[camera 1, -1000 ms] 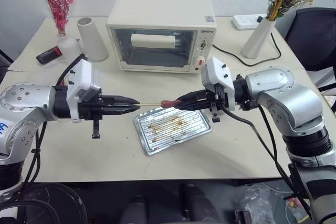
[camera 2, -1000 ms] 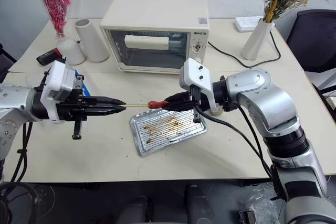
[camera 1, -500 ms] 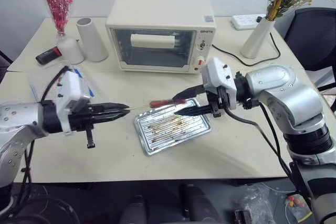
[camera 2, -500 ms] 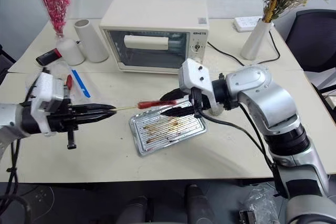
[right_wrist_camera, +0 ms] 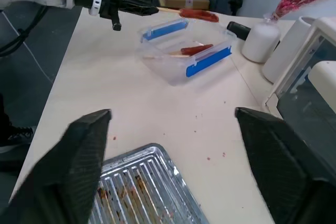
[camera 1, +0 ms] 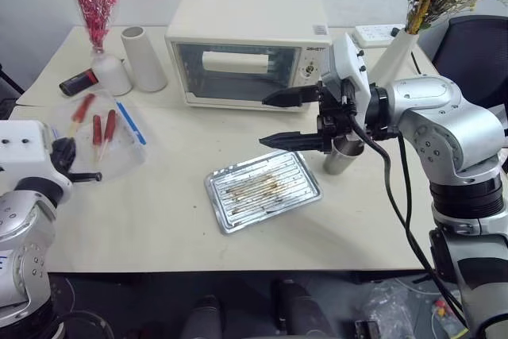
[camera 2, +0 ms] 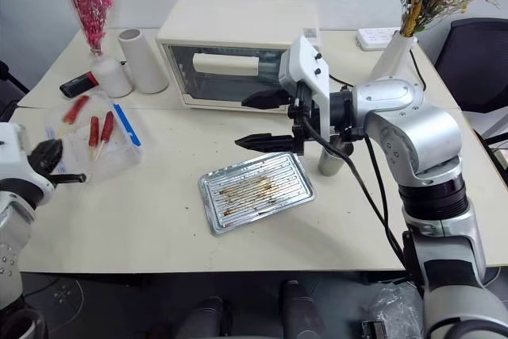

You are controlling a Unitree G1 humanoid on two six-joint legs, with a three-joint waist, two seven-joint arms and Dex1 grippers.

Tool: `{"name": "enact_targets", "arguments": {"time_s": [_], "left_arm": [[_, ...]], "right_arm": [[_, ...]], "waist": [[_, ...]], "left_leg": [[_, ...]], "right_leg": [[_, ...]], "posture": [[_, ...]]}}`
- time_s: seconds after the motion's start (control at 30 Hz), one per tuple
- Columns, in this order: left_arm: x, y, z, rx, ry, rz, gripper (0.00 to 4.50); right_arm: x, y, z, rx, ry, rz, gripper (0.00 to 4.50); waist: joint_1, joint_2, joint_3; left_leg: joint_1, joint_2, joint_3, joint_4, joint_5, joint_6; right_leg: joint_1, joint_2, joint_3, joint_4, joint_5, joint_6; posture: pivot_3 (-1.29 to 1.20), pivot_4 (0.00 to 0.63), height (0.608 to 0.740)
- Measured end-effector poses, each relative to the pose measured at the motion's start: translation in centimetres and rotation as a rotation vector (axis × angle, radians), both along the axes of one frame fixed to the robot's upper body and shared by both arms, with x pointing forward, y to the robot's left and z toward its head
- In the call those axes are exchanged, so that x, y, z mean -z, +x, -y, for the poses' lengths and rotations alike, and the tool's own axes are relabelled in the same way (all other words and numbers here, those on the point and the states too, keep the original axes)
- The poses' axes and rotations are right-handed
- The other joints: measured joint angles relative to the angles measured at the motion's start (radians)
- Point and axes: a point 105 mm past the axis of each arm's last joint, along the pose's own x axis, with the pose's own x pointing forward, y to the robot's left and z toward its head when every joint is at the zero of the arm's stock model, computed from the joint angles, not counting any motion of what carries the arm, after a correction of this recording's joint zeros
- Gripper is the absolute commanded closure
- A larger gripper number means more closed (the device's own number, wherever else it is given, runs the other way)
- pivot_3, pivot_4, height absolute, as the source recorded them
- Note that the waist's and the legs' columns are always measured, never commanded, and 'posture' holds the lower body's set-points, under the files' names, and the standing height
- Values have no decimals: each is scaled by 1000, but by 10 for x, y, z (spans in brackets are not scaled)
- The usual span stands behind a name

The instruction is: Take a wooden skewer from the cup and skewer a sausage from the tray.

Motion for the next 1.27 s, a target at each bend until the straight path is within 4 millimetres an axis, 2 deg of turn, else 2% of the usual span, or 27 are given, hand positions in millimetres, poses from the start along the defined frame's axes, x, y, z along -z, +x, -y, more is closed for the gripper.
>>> {"name": "enact_targets", "arguments": {"time_s": [0.13,0.2,0.23,0.37,0.5,0.53,0.6,0.67,0.73,0.8,0.97,1.0,1.13,1.27], "left_arm": [[19,12,-9,-39,-74,-45,4500],[30,16,-9,-39,-96,-75,3913],[32,16,-10,-40,-103,-82,3762],[34,16,-11,-33,-112,-86,2545],[27,13,-16,-40,-100,-70,1382],[22,11,-17,-36,-90,-59,1074],[7,4,-18,-4,-75,-24,452],[-11,-9,-22,43,-51,6,33],[-27,-31,-31,85,-25,22,33],[-33,-54,-37,144,-5,0,33],[-20,-100,-26,324,47,-164,33],[-19,-111,-23,359,60,-197,33],[-15,-142,-21,414,86,-284,33],[-20,-154,-27,420,89,-277,33]], "right_arm": [[-13,-7,-5,-31,25,12,384],[-16,-8,-5,-30,33,21,342],[-16,-8,-5,-26,34,22,342],[-17,-7,-3,-13,31,28,342],[-17,-4,2,12,18,41,342],[-16,-3,5,23,11,42,342],[-12,0,13,50,-4,30,0],[-8,5,30,86,-23,-2,0],[-5,7,56,129,-58,-26,0],[2,11,86,187,-118,-25,0],[17,23,150,311,-186,-115,0],[19,24,164,337,-192,-134,0],[28,27,198,397,-203,-186,0],[35,34,220,468,-198,-217,0]], "waist": [[7,0,0],[9,0,0],[9,0,0],[13,0,0],[14,0,0],[14,0,0],[14,0,0],[13,-1,0],[13,-1,0],[12,0,0],[10,0,0],[9,0,0],[4,0,1],[-10,2,2]], "left_leg": [[0,0,0,0,0,0],[-1,0,0,-1,0,-1],[-1,0,0,-1,0,-1],[-1,1,0,-2,0,-1],[-1,1,0,-1,0,-1],[-1,1,0,-2,0,-1],[-1,1,0,-2,-1,-1],[-1,1,1,-3,-1,-2],[-1,1,1,-4,-2,-2],[-1,1,3,-4,-3,-2],[0,1,7,-4,-4,-2],[0,1,10,-4,-4,-2],[2,1,16,-3,-4,-2],[3,1,17,-2,-2,-1]], "right_leg": [[0,0,0,-1,0,0],[0,0,-1,-2,0,0],[0,0,0,-2,0,0],[0,-1,0,-3,0,0],[0,-1,-1,-3,0,0],[0,-1,-1,-3,0,0],[0,-1,-1,-4,0,0],[0,-1,-1,-5,0,0],[0,-1,-1,-7,-1,-1],[0,-1,0,-9,-1,-2],[0,-1,1,-12,-4,-8],[0,-1,1,-12,-11,-19],[1,2,2,-12,-11,-19],[1,4,4,-11,-11,-19]], "posture": [[0,150,740],[0,150,740],[0,150,740],[0,150,740],[0,150,740],[0,150,740],[0,150,740],[0,150,740],[0,150,740],[0,150,740],[0,150,740],[0,150,740],[0,150,740],[0,150,740]]}}
